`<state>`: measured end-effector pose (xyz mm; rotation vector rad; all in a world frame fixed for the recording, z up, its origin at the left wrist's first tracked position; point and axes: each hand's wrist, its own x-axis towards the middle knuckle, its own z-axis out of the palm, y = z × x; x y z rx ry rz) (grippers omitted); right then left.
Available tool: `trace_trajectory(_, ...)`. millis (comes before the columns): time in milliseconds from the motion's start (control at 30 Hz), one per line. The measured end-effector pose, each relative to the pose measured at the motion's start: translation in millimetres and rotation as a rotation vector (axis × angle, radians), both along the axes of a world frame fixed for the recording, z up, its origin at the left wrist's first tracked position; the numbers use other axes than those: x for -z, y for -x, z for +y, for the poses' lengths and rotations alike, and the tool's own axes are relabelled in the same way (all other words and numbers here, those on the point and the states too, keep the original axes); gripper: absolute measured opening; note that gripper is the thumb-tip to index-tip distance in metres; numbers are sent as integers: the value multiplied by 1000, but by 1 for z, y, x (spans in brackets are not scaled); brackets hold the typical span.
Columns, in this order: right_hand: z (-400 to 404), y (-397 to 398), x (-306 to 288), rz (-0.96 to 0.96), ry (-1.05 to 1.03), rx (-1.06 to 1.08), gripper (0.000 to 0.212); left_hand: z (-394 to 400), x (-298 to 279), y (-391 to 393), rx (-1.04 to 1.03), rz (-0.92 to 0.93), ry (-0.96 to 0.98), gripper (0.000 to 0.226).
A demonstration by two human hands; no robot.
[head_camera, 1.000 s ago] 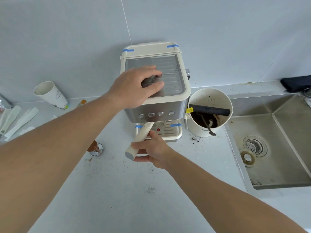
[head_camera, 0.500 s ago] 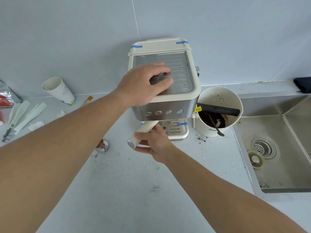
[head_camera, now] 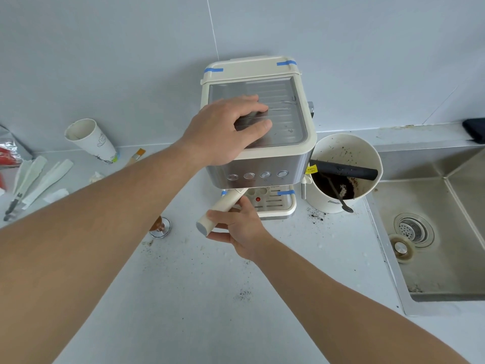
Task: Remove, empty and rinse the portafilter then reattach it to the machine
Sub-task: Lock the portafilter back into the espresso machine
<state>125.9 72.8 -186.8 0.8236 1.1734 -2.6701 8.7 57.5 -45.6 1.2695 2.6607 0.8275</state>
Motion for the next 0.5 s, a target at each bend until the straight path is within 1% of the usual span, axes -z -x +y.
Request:
trace_trajectory(367,-26,29,-6,-29,82,135,54,1,1,2,9,9,2,41)
trace_trajectory(500,-35,37,-8,-44,111,196,47,2,0,1,14,15,-1,40)
